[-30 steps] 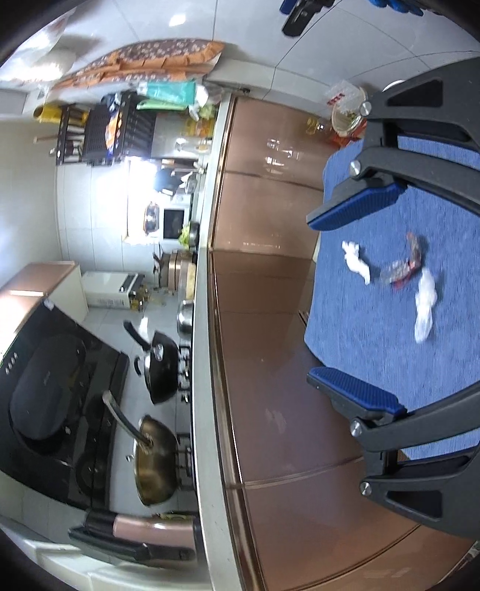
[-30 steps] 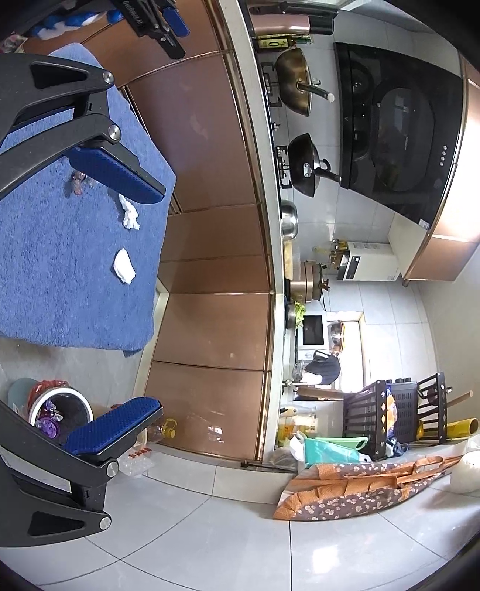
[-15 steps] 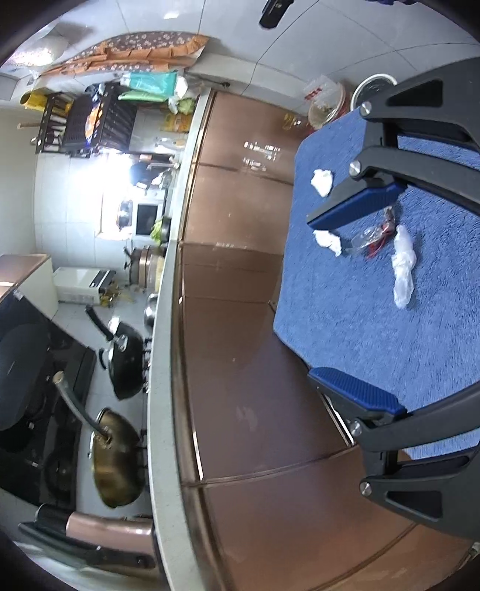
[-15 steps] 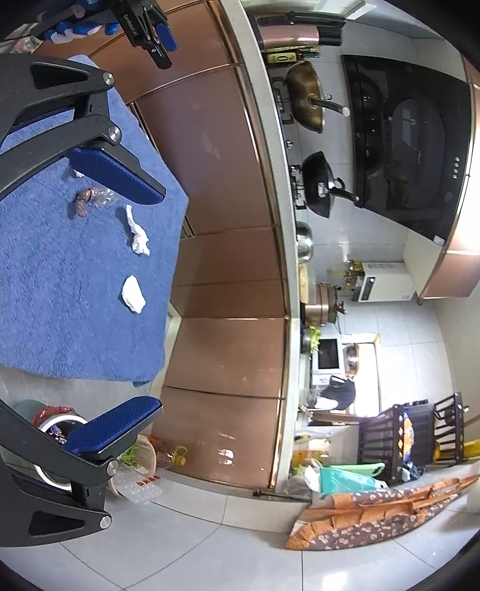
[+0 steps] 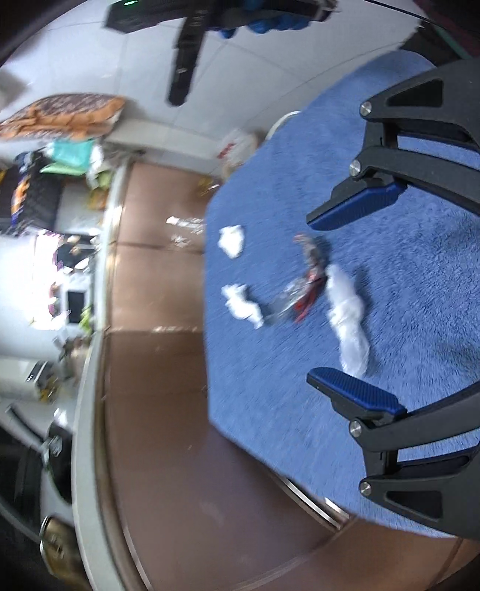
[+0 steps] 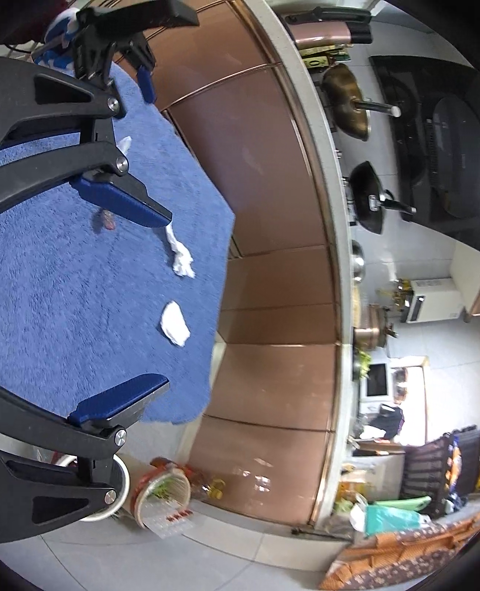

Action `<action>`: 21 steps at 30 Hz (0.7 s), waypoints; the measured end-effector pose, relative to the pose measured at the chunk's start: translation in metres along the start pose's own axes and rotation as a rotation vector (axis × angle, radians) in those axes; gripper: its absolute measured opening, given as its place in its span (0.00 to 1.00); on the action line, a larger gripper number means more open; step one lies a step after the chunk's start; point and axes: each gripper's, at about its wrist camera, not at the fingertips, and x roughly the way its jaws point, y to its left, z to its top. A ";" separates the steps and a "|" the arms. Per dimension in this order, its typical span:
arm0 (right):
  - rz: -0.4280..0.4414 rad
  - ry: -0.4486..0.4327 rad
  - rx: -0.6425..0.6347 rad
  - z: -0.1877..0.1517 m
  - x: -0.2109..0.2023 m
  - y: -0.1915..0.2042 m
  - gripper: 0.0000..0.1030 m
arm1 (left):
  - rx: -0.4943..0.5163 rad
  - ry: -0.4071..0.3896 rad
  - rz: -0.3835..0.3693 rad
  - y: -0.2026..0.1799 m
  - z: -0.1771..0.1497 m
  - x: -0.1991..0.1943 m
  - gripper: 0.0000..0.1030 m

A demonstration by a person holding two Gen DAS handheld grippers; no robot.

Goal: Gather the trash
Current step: 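Grasp the clear plastic bag with left tool while right tool grasps the red-labelled bottle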

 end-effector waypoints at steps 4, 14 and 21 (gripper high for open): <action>0.026 0.066 -0.019 -0.007 0.031 0.006 0.78 | 0.067 0.057 -0.052 -0.001 -0.007 0.027 0.73; 0.141 0.200 -0.084 -0.022 0.096 0.041 0.73 | 0.128 0.192 -0.075 0.020 -0.020 0.085 0.73; 0.243 0.318 -0.111 -0.043 0.147 0.071 0.56 | 0.029 0.232 -0.116 0.042 -0.024 0.104 0.52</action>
